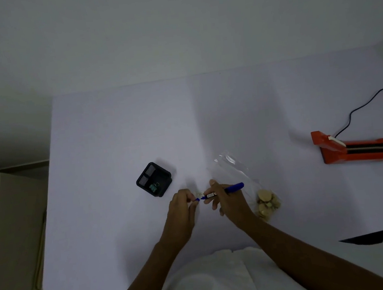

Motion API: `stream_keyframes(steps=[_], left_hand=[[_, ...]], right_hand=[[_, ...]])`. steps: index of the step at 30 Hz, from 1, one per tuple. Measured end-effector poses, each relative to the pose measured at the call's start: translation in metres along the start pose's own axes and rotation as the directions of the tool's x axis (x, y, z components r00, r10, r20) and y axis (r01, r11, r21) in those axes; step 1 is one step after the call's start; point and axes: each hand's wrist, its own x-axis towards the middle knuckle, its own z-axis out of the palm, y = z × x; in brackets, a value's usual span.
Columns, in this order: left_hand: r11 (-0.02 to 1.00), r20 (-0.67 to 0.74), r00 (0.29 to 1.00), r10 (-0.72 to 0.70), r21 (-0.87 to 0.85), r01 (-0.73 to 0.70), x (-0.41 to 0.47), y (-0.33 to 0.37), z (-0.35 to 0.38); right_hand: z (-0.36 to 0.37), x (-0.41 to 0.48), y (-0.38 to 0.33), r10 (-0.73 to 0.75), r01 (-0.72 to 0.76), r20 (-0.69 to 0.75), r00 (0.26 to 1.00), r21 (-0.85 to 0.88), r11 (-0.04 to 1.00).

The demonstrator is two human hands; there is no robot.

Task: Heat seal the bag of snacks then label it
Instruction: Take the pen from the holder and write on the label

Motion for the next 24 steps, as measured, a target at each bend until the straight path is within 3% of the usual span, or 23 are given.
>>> stream_keyframes(steps=[11, 16, 20, 24], left_hand=[[0.994, 0.022, 0.998, 0.065, 0.084, -0.066, 0.003, 0.001, 0.006], [0.995, 0.083, 0.993, 0.082, -0.062, -0.077, 0.004, 0.015, -0.001], [0.990, 0.004, 0.994, 0.108, -0.092, -0.107, 0.008, 0.021, -0.003], [0.990, 0.022, 1.000, 0.019, -0.138, -0.016, 0.016, 0.026, -0.011]], right_hand=[[0.000, 0.011, 0.003, 0.034, -0.035, 0.012, 0.999, 0.102, 0.994], [-0.002, 0.009, -0.001, 0.074, -0.067, -0.023, 0.997, 0.223, 0.972], [-0.002, 0.004, -0.008, 0.089, -0.076, -0.036, 0.995, 0.274, 0.959], [0.001, 0.006, -0.019, 0.125, -0.102, -0.053, 0.991, 0.323, 0.941]])
